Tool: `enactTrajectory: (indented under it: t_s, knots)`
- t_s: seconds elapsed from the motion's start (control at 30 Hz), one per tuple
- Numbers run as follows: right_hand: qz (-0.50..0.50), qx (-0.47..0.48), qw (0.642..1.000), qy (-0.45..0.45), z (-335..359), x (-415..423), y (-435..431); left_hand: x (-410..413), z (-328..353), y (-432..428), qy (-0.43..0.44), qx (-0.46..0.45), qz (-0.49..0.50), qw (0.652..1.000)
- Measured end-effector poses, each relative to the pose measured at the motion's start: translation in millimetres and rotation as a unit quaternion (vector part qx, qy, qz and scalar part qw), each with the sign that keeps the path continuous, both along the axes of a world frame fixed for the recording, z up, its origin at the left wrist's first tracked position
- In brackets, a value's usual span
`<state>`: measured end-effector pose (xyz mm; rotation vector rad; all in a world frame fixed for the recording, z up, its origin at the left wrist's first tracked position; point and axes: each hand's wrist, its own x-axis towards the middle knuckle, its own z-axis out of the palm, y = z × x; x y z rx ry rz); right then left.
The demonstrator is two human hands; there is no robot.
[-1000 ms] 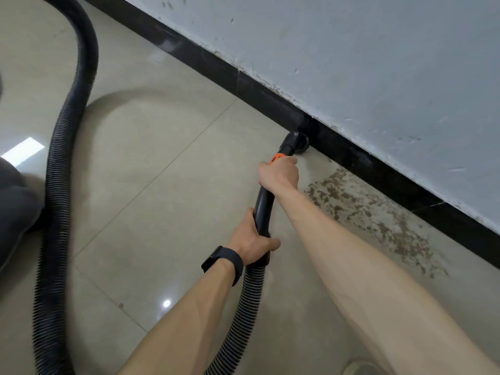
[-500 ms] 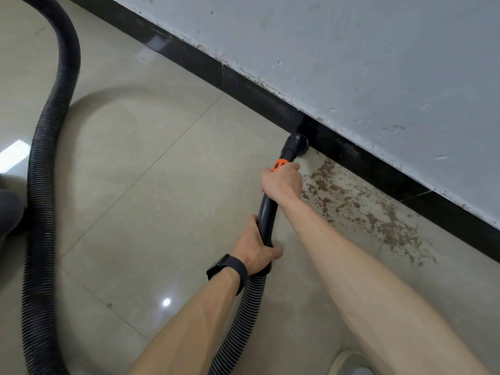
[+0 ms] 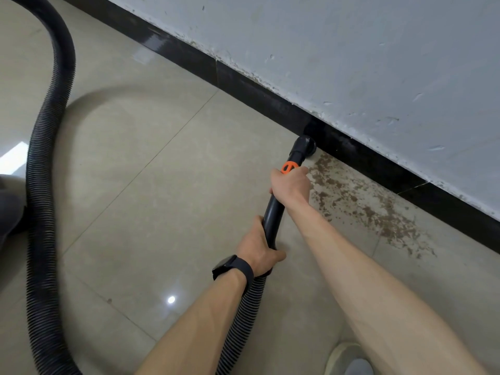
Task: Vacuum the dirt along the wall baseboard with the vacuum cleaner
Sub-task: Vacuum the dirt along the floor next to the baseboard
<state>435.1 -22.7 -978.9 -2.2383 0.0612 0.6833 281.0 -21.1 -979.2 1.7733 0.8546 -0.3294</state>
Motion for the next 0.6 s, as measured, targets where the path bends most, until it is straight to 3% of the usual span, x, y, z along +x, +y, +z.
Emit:
enactTrajectory:
  t_s: [0.33, 0.6]
  knots:
    - [-0.133, 0.152, 0.974, 0.099, 13, -58, 38, -56, 17, 73, 0.037, 0.145, -0.106, 0.983]
    - [-0.182, 0.229, 0.935, 0.202, 7, -163, 53, -157, 12, 111, 0.098, 0.172, -0.132, 0.971]
